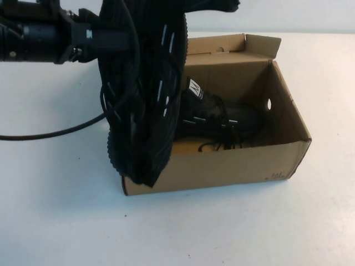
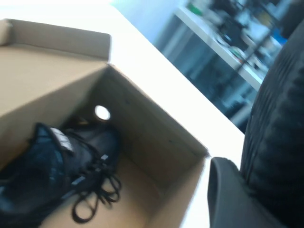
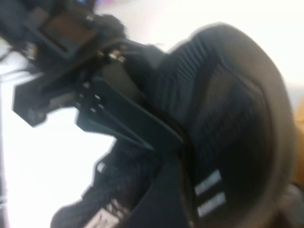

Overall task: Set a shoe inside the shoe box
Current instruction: Place the shoe in the shoe box

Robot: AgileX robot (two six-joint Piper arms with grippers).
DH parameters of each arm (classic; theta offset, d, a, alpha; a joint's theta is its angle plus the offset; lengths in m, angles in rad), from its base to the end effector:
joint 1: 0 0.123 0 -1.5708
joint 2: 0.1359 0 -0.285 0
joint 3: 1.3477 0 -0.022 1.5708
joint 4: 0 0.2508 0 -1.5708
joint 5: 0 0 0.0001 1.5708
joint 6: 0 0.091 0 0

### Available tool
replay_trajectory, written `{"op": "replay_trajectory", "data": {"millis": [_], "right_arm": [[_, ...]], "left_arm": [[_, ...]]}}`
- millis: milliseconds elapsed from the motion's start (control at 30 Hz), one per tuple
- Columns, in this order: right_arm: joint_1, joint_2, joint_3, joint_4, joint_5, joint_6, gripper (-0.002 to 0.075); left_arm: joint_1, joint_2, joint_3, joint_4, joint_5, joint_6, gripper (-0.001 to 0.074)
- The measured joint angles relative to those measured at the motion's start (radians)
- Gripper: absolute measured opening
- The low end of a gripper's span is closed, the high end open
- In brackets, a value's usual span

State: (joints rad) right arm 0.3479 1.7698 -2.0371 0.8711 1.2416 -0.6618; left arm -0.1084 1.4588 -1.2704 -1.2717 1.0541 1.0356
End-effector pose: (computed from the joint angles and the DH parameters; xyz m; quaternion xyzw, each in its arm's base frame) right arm 0.3235 0.1874 0.4580 -0.4178 0.7450 0.3692 0.3661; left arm 0.2909 -0.1078 0.3767 0.2743 0.7597 -0.4318 0.4014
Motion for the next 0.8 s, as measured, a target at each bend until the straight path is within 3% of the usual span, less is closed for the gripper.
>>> {"op": "replay_trajectory", "data": {"millis": [267,400,467,533,667,800], "right_arm": [[0.000,-0.020,-0.044,-0.133,0.013,0.069,0.0592],[0.014,-0.020,-0.044,-0.150,0.013,0.075,0.0592],[0.046,-0.020,-0.044,-0.174,0.013,0.077,0.0592],[0.092,-0.020,-0.044,-0.240,0.013,0.089,0.0592],[0.214,-0.018,-0.044,-0.463,-0.008,0.181,0.0592],[0.256,-0.012,-0.044,-0.524,-0.024,0.239,0.0592]], "left_arm": [[-0.002,0.001,0.000,-0.077,-0.188,-0.122,0.0210],[-0.049,0.001,0.000,-0.093,-0.302,-0.168,0.0210],[-0.090,0.001,0.000,-0.101,-0.373,-0.189,0.0254],[-0.128,0.001,0.000,-0.122,-0.440,-0.193,0.0199],[-0.184,0.002,0.000,-0.190,-0.548,-0.199,0.0206],[-0.200,0.002,0.002,-0.216,-0.608,-0.202,0.0206]]}}
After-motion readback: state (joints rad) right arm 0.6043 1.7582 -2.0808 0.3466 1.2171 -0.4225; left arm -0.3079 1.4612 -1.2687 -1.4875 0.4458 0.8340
